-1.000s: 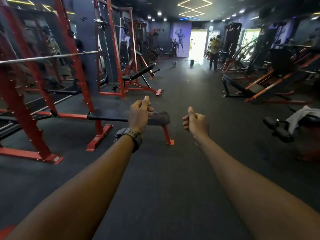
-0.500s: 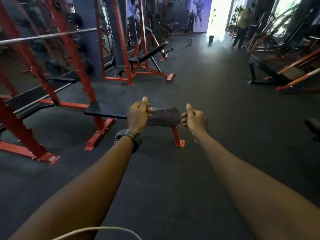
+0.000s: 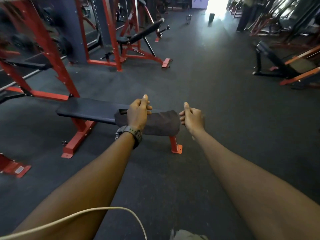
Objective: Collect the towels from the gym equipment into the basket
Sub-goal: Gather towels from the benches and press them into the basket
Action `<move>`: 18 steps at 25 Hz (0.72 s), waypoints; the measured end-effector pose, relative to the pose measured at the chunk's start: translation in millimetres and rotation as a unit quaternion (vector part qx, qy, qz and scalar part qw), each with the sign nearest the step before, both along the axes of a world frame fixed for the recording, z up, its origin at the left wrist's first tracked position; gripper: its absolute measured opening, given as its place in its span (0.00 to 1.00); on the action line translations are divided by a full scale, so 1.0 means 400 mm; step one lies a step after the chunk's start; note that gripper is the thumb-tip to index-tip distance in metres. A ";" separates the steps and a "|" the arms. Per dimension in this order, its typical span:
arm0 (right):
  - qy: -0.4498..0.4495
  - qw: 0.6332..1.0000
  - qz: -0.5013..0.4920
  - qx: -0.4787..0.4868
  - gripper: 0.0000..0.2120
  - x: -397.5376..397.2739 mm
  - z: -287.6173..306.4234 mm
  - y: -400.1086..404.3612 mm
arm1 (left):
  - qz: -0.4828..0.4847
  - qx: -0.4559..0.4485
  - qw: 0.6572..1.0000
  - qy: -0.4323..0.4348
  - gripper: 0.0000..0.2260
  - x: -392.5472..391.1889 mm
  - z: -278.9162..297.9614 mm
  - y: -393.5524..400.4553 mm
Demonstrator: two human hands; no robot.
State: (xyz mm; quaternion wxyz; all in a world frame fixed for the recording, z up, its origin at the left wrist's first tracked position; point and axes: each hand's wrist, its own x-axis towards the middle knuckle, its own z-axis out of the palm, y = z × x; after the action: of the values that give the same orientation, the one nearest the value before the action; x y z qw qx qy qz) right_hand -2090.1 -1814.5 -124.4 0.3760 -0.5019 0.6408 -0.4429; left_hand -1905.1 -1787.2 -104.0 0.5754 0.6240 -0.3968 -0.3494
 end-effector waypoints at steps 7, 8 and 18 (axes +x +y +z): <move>-0.003 0.998 0.017 0.063 0.27 0.094 -0.275 -0.517 | 0.011 0.055 0.998 -0.016 0.16 0.078 -0.225 -0.499; -0.008 0.996 0.019 0.083 0.27 0.104 -0.327 -0.587 | 0.012 0.071 0.997 -0.017 0.16 0.084 -0.270 -0.571; 0.060 0.983 0.031 0.173 0.28 0.213 -0.817 -1.059 | -0.075 0.160 0.952 -0.250 0.21 0.185 -0.873 -1.096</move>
State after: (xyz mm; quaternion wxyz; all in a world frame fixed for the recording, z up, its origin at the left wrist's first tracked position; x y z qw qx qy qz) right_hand -2005.1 -2238.3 -451.3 0.4317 -0.4747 0.7131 -0.2824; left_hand -1831.0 -2225.5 -453.1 0.3228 0.7436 -0.5125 -0.2833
